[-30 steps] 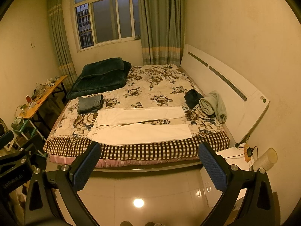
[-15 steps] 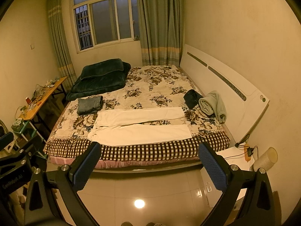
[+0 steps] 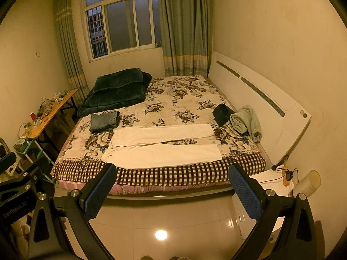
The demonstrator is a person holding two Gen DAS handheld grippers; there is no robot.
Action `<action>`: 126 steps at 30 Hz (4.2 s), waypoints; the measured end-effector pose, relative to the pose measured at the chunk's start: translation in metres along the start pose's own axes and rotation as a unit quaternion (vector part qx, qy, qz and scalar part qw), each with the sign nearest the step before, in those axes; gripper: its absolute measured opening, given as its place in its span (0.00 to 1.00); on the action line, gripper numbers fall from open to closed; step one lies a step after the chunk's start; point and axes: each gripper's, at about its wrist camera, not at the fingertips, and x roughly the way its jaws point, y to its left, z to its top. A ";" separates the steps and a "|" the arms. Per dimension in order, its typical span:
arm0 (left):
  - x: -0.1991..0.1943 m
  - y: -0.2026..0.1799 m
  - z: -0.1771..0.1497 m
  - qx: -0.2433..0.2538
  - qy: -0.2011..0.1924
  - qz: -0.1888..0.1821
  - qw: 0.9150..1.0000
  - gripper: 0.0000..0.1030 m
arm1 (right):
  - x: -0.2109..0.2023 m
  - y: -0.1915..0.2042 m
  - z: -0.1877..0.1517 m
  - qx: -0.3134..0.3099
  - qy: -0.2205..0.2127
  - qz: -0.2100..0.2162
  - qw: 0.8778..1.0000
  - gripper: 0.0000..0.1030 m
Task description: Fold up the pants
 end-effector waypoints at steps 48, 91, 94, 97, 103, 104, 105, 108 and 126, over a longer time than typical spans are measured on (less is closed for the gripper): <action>0.338 0.017 0.142 -0.001 0.065 0.030 0.997 1.00 | 0.327 0.021 0.126 0.072 0.070 -0.012 0.995 1.00; 1.079 -0.139 0.085 0.422 0.389 -0.108 0.812 0.98 | 1.245 0.083 0.067 -0.477 0.520 0.015 0.709 1.00; 1.087 -0.143 0.083 0.425 0.396 -0.138 0.802 0.92 | 1.252 0.080 0.063 -0.475 0.534 0.052 0.697 0.94; 1.090 -0.145 0.081 0.423 0.409 -0.169 0.791 0.71 | 1.251 0.077 0.062 -0.462 0.539 0.083 0.700 0.74; 1.077 -0.138 0.090 0.393 0.395 -0.181 0.810 0.11 | 1.217 0.063 0.080 -0.443 0.482 0.115 0.747 0.12; 1.072 -0.134 0.094 0.379 0.393 -0.179 0.818 0.09 | 1.211 0.058 0.084 -0.433 0.476 0.116 0.756 0.10; 1.064 -0.129 0.100 0.359 0.388 -0.180 0.830 0.07 | 1.201 0.051 0.091 -0.418 0.470 0.119 0.769 0.08; 1.025 -0.111 0.119 0.295 0.374 -0.177 0.861 0.06 | 1.165 0.034 0.107 -0.378 0.449 0.126 0.800 0.07; 0.852 -0.091 -0.053 0.083 0.501 -0.138 0.851 0.07 | 0.955 0.036 -0.047 -0.307 0.498 0.115 0.803 0.06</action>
